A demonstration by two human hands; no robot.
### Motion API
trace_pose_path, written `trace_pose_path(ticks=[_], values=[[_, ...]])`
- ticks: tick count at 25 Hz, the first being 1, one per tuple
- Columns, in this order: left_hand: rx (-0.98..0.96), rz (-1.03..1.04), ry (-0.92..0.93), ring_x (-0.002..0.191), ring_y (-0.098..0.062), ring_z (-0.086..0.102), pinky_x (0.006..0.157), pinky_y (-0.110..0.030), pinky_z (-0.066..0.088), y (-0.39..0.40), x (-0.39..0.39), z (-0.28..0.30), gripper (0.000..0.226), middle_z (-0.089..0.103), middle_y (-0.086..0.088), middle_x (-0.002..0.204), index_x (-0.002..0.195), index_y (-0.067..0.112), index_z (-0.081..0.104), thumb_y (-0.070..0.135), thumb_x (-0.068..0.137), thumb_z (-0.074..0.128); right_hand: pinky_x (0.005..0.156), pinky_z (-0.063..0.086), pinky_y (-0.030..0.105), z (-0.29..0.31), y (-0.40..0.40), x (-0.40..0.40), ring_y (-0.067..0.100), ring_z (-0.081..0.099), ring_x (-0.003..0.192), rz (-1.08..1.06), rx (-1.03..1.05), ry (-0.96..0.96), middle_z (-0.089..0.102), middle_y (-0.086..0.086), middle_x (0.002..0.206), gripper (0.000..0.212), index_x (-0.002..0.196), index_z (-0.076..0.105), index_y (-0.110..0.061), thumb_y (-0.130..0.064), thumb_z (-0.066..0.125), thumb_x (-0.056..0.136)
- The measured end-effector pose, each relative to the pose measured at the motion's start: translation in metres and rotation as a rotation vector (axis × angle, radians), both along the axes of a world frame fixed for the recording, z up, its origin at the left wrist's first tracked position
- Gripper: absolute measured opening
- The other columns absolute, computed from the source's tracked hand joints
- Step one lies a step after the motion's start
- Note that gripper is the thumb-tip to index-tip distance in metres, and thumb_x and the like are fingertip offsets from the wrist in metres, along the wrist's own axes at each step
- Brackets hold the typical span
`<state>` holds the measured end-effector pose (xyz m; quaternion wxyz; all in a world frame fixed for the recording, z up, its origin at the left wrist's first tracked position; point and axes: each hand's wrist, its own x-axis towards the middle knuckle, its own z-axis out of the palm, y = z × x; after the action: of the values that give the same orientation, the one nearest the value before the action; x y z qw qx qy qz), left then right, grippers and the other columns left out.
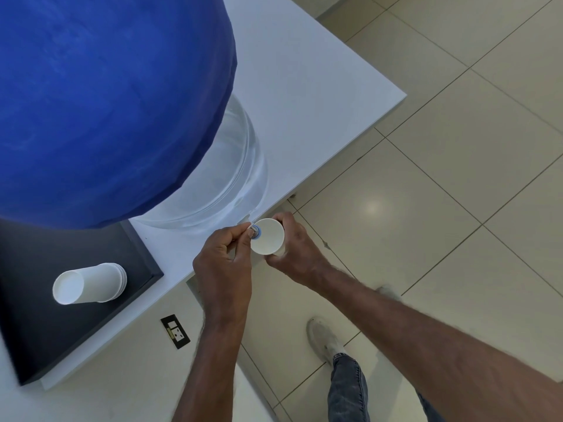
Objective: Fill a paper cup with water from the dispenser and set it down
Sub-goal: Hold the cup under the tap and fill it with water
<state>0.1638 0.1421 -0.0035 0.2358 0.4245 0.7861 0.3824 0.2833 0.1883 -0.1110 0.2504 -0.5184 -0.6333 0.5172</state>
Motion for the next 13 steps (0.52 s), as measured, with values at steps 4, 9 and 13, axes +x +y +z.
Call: trace_pose_path(ticks=[4,9,13], values=[[-0.004,-0.002,-0.004,0.098,0.01,0.066,0.081,0.0,0.046,0.0004,-0.0004,-0.0003,0.014,0.071,0.025,0.096,0.107,0.026,0.079,0.023,0.095,0.072,0.074,0.051,0.026,-0.0001,-0.0001,0.0011,0.022,0.057,0.107,0.006,0.004,-0.001,0.056,-0.008,0.114,0.062,0.12,0.044,-0.032,-0.018,0.086,0.076],[-0.005,-0.009,0.005,0.099,0.011,0.066,0.08,0.0,0.047,0.0004,-0.0007,-0.001,0.016,0.07,0.026,0.096,0.109,0.026,0.078,0.023,0.094,0.072,0.075,0.05,0.024,-0.0003,-0.0003,0.0011,0.019,0.055,0.109,0.006,0.009,-0.001,0.053,-0.012,0.114,0.063,0.12,0.043,-0.034,-0.018,0.086,0.076],[-0.002,-0.009,0.005,0.099,0.009,0.066,0.081,-0.001,0.048,0.0007,-0.0011,-0.0011,0.016,0.072,0.023,0.097,0.108,0.025,0.079,0.024,0.094,0.073,0.075,0.047,0.022,-0.0003,-0.0007,0.0021,0.018,0.054,0.108,0.004,0.004,0.001,0.05,-0.016,0.112,0.063,0.119,0.042,-0.036,-0.018,0.085,0.076]])
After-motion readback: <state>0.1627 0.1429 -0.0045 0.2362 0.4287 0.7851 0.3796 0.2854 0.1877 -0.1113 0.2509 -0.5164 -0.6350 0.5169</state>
